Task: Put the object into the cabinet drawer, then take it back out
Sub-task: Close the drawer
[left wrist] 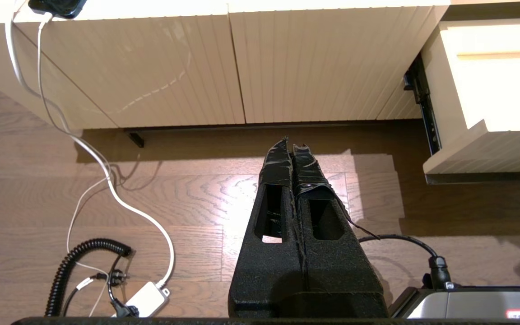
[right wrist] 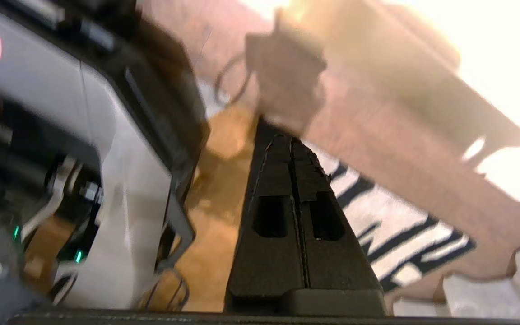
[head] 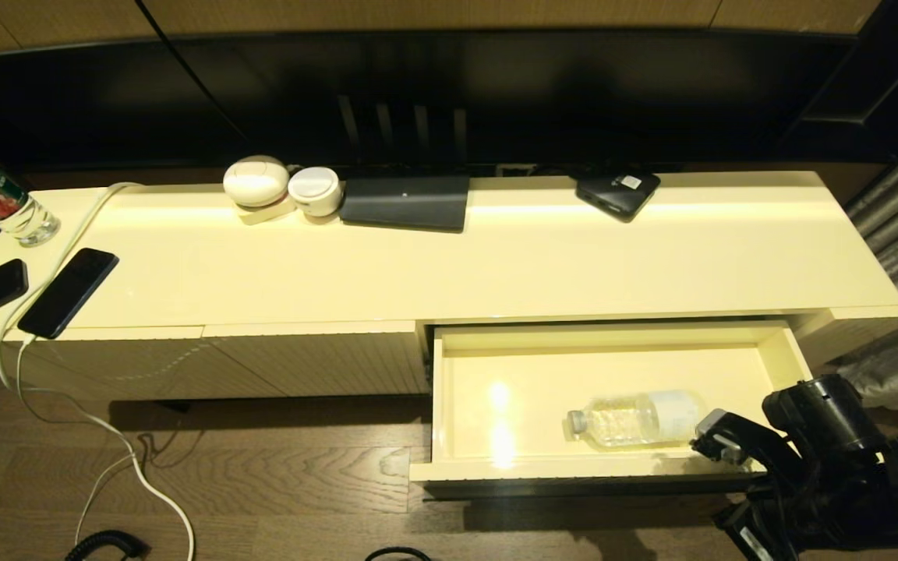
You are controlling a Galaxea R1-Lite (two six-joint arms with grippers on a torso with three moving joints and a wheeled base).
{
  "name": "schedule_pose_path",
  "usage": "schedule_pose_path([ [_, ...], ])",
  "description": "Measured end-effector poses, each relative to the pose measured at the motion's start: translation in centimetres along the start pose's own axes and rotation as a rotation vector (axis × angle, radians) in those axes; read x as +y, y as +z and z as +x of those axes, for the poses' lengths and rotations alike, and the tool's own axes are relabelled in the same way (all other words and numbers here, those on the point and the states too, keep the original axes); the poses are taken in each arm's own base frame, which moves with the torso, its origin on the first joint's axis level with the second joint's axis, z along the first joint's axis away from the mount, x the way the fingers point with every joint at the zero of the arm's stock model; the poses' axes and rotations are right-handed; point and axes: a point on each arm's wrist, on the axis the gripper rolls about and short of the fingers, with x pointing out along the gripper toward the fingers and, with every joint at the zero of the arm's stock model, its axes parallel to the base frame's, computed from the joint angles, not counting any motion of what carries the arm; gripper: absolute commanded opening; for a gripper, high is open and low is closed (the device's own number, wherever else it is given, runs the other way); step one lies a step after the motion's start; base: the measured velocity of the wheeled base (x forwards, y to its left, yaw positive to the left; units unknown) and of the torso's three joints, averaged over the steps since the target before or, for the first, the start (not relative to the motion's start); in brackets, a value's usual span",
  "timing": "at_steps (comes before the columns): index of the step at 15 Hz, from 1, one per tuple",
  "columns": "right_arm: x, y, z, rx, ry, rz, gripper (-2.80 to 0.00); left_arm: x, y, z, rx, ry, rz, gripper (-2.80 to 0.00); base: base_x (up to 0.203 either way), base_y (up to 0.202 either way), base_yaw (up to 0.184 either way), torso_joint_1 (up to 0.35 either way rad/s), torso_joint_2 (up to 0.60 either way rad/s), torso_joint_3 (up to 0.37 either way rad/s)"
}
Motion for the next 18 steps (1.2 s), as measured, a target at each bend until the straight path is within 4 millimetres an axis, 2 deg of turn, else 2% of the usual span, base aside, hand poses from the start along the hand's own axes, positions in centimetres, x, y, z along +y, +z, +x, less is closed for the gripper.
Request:
schedule_pose_path([
  [8,-0.7,1.7,1.0,-0.153,-0.111,0.006,-2.80,0.0,0.0,0.0,0.001,0.000,0.000,-2.80,0.000,0.000,0.000,0.000,0.00,0.000],
  [18,-1.8,5.0,1.3,-0.454,-0.208,-0.001,-2.80,0.0,0.0,0.0,0.000,0.000,0.000,-2.80,0.000,0.000,0.000,0.000,0.00,0.000],
])
